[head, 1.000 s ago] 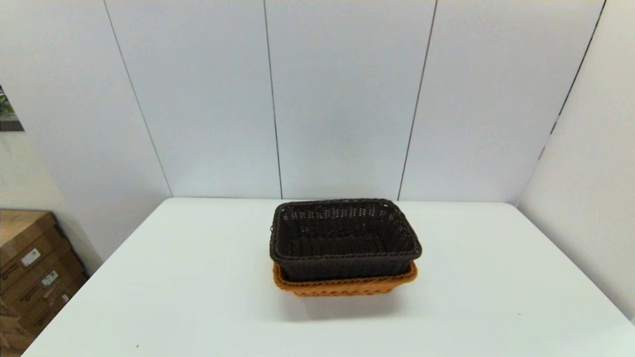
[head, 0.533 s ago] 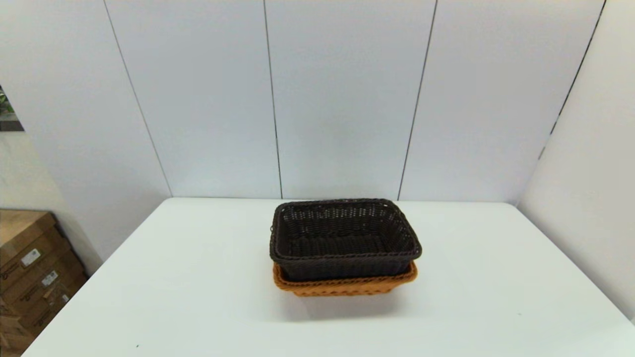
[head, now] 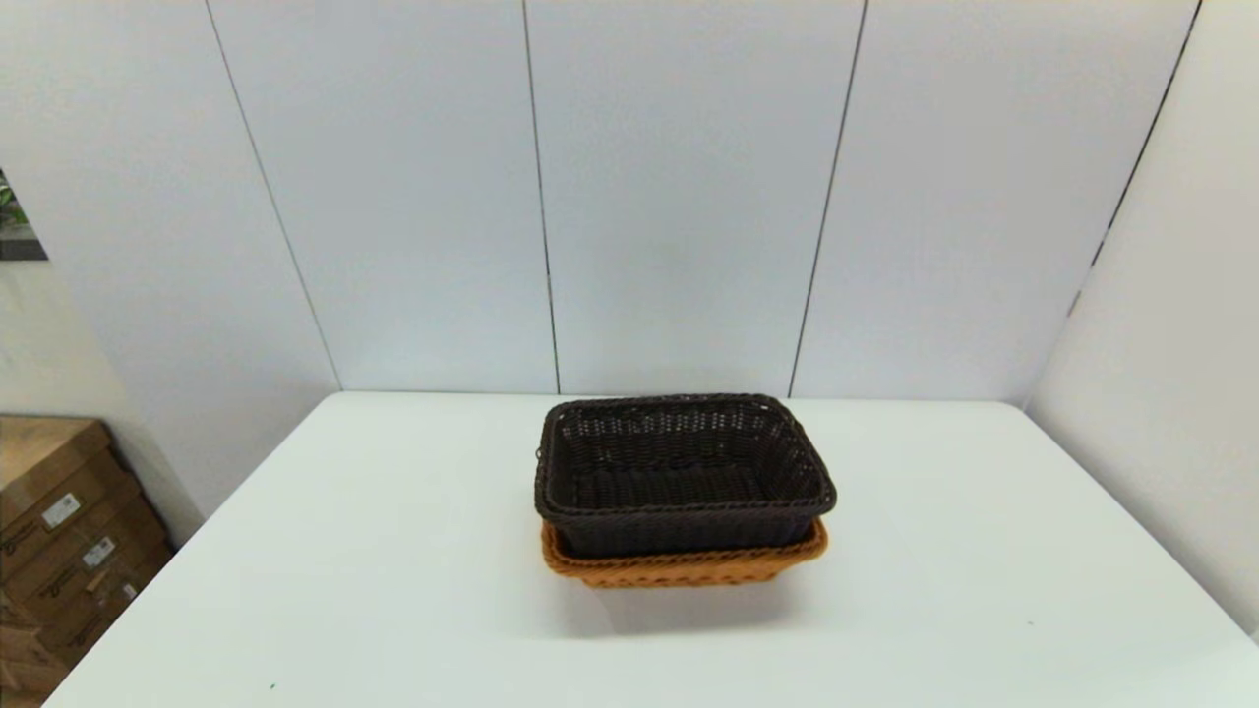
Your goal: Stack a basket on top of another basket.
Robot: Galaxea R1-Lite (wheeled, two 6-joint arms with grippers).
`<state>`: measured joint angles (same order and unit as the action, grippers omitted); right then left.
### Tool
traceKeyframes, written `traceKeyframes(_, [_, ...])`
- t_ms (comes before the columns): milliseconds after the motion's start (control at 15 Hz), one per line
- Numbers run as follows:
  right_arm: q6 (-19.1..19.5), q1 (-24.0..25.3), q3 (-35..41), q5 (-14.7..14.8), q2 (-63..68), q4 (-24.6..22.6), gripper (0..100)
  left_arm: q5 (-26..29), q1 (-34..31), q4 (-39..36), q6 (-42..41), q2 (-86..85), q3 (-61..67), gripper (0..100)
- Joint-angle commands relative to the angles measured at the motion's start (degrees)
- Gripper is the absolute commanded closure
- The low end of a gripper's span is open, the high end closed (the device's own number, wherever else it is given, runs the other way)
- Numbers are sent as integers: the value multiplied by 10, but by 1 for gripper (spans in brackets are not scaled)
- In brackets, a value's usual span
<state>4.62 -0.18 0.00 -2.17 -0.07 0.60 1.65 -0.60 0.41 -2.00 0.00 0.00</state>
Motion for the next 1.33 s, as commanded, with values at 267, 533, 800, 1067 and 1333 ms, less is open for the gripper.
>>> traceKeyframes(267, [0,0,0,0,0,0,0,0,0,0,0,-1,1,0])
traceKeyframes(533, [0,0,0,0,0,0,0,0,0,0,0,-1,1,0])
traceKeyframes(800, [0,0,0,0,0,0,0,0,0,0,0,-1,1,0])
traceKeyframes(1067, [1,0,0,0,0,0,0,0,0,0,0,-1,1,0])
traceKeyframes(1333, [1,0,0,0,0,-1,0,0,0,0,0,-1,1,0])
